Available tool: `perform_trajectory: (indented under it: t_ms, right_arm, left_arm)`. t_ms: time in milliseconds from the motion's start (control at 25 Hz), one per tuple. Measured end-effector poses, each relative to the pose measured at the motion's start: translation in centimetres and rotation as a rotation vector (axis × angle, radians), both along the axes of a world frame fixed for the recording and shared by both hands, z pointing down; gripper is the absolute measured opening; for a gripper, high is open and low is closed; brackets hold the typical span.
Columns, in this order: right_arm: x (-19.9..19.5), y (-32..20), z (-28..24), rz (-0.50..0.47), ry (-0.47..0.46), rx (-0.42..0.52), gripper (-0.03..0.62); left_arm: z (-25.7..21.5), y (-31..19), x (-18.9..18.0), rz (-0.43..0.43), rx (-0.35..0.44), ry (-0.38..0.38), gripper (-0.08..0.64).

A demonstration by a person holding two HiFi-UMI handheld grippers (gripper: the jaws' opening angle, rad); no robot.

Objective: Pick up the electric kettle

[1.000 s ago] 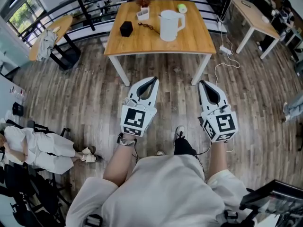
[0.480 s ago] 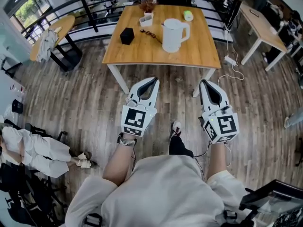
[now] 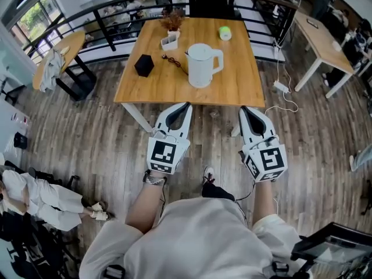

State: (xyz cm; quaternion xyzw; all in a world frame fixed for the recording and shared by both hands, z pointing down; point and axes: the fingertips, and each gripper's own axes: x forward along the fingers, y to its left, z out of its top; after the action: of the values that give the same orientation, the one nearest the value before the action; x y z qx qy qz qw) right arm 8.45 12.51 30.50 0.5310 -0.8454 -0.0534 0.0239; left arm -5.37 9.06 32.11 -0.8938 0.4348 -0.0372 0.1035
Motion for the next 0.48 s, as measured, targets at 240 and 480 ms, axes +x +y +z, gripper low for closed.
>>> perform_trajectory:
  t_ms: [240,480]
  right_arm:
    - [2.6,-5.3,0.0,-0.044,0.010,-0.007,0.008]
    - [4.6,-9.5,0.4,-0.085,0.024,-0.026,0.008]
  left_arm:
    - [-0.3,-5.6,3.0,-0.016,-0.009,-0.005,0.008]
    - [-0.4,-10.0,5.8,-0.021,-0.014,-0.002,0.008]
